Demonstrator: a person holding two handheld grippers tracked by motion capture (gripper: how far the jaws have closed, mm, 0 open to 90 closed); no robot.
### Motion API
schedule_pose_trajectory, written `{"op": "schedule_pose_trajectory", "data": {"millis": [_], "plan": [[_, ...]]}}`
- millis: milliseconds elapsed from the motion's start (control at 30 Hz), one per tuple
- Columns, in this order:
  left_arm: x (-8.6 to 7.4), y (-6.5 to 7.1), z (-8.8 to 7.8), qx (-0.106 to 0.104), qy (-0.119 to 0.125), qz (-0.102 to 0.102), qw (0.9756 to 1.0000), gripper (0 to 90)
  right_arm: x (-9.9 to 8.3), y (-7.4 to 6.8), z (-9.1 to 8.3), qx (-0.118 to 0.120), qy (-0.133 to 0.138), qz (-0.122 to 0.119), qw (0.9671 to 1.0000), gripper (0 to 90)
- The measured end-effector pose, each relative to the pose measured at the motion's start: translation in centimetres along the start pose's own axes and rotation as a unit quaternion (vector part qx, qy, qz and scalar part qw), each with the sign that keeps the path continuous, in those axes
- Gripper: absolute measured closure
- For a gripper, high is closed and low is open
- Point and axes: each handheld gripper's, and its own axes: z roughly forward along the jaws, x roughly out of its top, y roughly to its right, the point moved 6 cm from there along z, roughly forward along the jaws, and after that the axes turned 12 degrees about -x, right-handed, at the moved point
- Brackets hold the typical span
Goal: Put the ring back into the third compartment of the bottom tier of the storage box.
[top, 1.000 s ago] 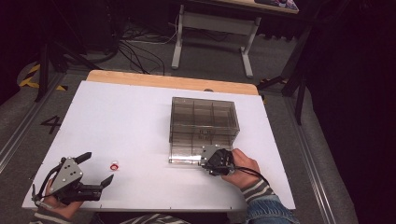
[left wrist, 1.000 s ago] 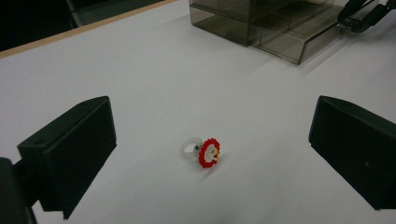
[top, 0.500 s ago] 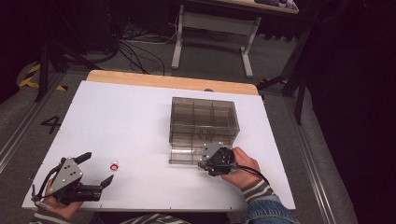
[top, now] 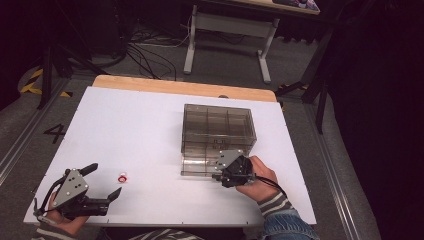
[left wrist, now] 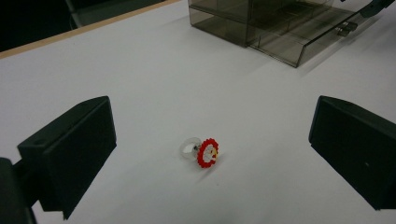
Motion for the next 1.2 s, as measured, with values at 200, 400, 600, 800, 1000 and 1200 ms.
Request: {"op": "schedule_pose_trajectory", "data": {"millis": [200, 400, 600, 800, 1000, 1200], "plan": [[0.1, 0.1, -0.1, -0.006, 0.008, -0.004, 0.9999, 1.1, 0.5, 0.1, -0.3, 0.001, 0.012, 0.007, 0.9999, 51.4], [0.1, 0.2, -0.2, -0.008, 0.010, -0.008, 0.9999, 0.8, 0.8, 0.2, -0.4, 0.003, 0.020, 0.013, 0.9997, 49.3], [0.2, 0.1, -0.2, -0.006, 0.010, -0.005, 0.9999, 0.8, 1.2, 0.3, -0.7, 0.003, 0.031, 0.019, 0.9993, 48.3], [0.2, 0.1, -0.2, -0.006, 0.010, -0.004, 0.9999, 0.8, 1.4, 0.4, -0.9, -0.001, 0.038, 0.023, 0.9990, 48.2], [0.2, 0.2, -0.2, -0.007, 0.010, -0.005, 0.9999, 0.8, 1.7, 0.4, -1.0, 0.001, 0.043, 0.020, 0.9989, 48.1], [0.2, 0.2, -0.2, -0.007, 0.010, -0.005, 0.9999, 0.8, 2.3, 0.4, -1.0, 0.003, 0.051, 0.019, 0.9985, 47.4]]}}
